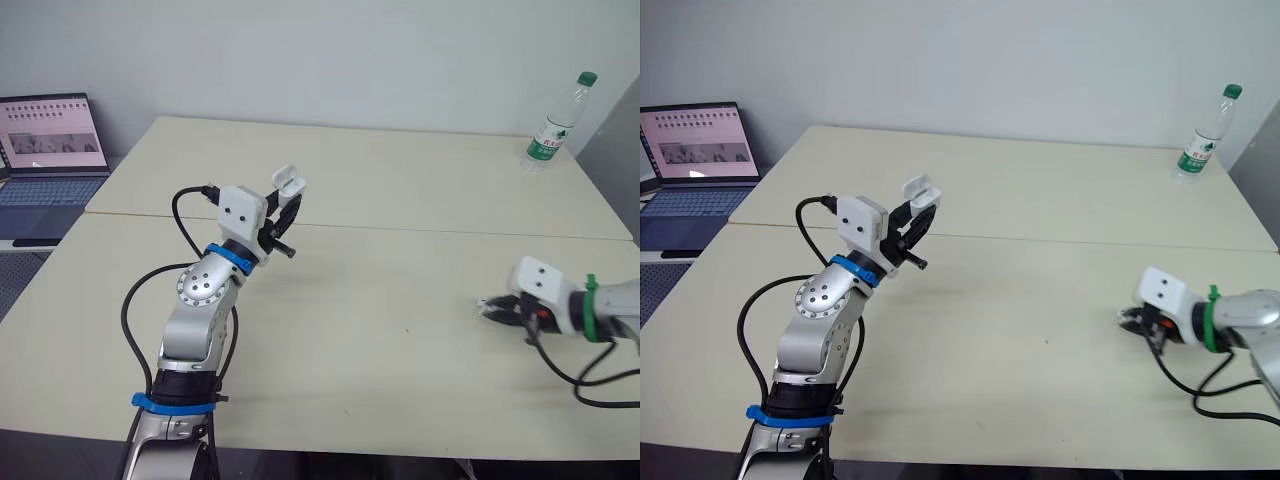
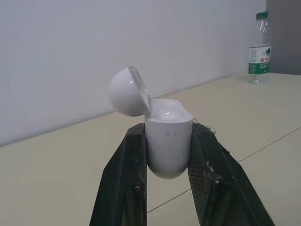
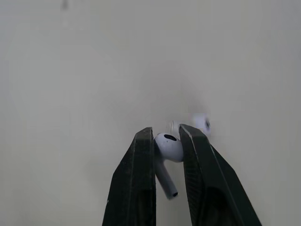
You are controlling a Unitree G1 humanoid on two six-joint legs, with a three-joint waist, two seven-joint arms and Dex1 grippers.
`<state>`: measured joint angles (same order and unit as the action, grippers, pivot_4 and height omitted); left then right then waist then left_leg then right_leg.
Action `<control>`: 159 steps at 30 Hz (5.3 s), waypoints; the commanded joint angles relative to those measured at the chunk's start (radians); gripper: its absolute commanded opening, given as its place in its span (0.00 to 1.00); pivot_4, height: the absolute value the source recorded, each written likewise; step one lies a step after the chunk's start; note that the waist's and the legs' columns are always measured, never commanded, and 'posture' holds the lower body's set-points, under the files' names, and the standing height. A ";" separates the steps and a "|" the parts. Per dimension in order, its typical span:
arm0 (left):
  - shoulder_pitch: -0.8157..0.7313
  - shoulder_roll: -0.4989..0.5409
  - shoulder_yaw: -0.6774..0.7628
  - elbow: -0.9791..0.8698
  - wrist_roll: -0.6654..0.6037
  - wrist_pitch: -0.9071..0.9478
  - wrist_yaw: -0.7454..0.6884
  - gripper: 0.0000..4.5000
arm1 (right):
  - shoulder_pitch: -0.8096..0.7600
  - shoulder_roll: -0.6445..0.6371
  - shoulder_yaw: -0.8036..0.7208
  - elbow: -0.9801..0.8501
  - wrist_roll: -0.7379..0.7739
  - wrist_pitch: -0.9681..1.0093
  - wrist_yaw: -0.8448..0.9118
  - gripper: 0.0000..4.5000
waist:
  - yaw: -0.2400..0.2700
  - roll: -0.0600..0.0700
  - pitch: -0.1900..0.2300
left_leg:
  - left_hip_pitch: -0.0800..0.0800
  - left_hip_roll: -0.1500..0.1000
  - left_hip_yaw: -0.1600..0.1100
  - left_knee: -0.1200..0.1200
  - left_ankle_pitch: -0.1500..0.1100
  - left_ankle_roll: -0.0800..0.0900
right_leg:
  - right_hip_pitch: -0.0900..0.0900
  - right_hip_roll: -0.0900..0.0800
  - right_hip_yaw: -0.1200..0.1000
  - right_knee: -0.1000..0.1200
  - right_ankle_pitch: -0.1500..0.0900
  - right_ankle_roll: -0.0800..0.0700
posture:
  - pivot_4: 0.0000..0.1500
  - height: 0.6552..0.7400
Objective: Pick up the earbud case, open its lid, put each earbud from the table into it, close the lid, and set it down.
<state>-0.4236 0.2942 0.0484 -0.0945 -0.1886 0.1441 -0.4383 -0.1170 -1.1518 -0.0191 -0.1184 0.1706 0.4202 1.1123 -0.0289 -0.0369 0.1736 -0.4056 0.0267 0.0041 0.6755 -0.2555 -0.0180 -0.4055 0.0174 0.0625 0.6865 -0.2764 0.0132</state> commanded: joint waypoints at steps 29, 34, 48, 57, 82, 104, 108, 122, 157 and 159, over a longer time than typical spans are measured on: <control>0.010 -0.006 -0.019 -0.053 0.008 -0.017 0.000 0.17 | -0.184 -0.081 0.155 0.661 -0.311 -0.576 0.164 0.54 | 0.000 0.000 0.000 | 0.005 0.000 0.003 -0.002 0.000 0.000 | 0.003 0.000 0.004 0.000 0.000 0.001 | 1.00 1.00; 0.015 -0.014 -0.024 -0.064 0.008 -0.008 0.006 0.17 | -0.211 -0.086 0.166 0.709 -0.335 -0.608 0.173 0.54 | 0.001 0.000 0.000 | 0.005 0.000 0.003 -0.002 0.000 0.000 | 0.004 -0.001 0.003 -0.001 0.000 0.001 | 1.00 1.00; 0.022 -0.011 -0.022 -0.066 0.005 -0.008 0.010 0.17 | -0.210 -0.043 0.130 0.651 -0.273 -0.275 0.200 0.54 | 0.002 0.000 0.000 | 0.011 0.000 -0.002 -0.002 0.000 0.000 | 0.015 -0.001 -0.001 -0.006 0.001 0.002 | 1.00 1.00; 0.013 -0.010 -0.024 -0.053 0.006 -0.013 0.007 0.17 | -0.189 -0.026 0.102 0.553 -0.240 -0.166 0.188 0.54 | 0.000 0.000 0.000 | 0.012 0.000 -0.001 -0.003 0.000 0.000 | 0.015 -0.001 -0.001 -0.006 0.001 0.002 | 1.00 1.00; 0.023 -0.008 -0.023 -0.054 0.007 -0.015 0.008 0.17 | -0.276 0.032 0.110 0.547 -0.210 -0.134 0.202 0.09 | -0.004 0.000 0.000 | 0.015 0.000 0.001 -0.005 0.000 0.000 | 0.016 -0.001 0.002 -0.007 0.001 0.002 | 1.00 1.00; -0.043 -0.085 -0.017 -0.054 -0.145 0.077 -0.030 0.17 | -0.689 1.272 -0.197 -0.258 0.390 0.648 -0.741 0.09 | 0.028 0.003 0.000 | -0.012 -0.003 -0.003 -0.008 0.000 -0.002 | -0.011 -0.006 -0.003 -0.005 0.004 0.002 | 1.00 1.00; -0.063 -0.080 -0.025 -0.050 -0.140 0.074 -0.039 0.17 | -0.663 1.286 -0.113 -0.200 0.348 0.519 -0.761 0.09 | 0.022 0.003 0.000 | -0.011 -0.003 0.000 -0.007 0.001 -0.001 | -0.012 -0.006 -0.002 -0.004 0.004 0.002 | 1.00 1.00; -0.069 -0.079 -0.050 -0.071 -0.134 0.068 -0.044 0.17 | -0.634 1.227 -0.007 -0.067 0.296 0.319 -0.771 0.09 | -0.001 0.003 0.000 | -0.010 0.001 -0.001 -0.007 0.002 -0.002 | -0.012 -0.001 -0.001 -0.004 0.005 0.001 | 1.00 1.00; -0.017 -0.058 -0.040 -0.078 -0.129 0.043 -0.061 0.17 | -0.624 0.636 -0.125 -0.114 0.543 0.524 -0.457 0.38 | 0.000 0.002 0.000 | -0.011 0.000 0.000 -0.009 0.002 -0.001 | -0.012 -0.002 0.000 -0.006 0.005 0.001 | 1.00 1.00; -0.008 -0.057 -0.041 -0.081 -0.129 0.042 -0.062 0.17 | -0.599 0.553 -0.108 -0.089 0.514 0.516 -0.413 0.38 | 0.000 0.002 0.000 | -0.011 0.000 0.000 -0.009 0.002 -0.001 | -0.011 -0.001 0.000 -0.006 0.004 0.001 | 1.00 1.00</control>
<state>-0.4271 0.2369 0.0077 -0.1213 -0.3119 0.2097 -0.4941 -0.7208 -0.5836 -0.1290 -0.2018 0.6867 0.9410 0.6596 -0.0289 -0.0345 0.1735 -0.4160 0.0267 0.0041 0.6664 -0.2540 -0.0193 -0.4168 0.0161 0.0622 0.6802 -0.2720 0.0146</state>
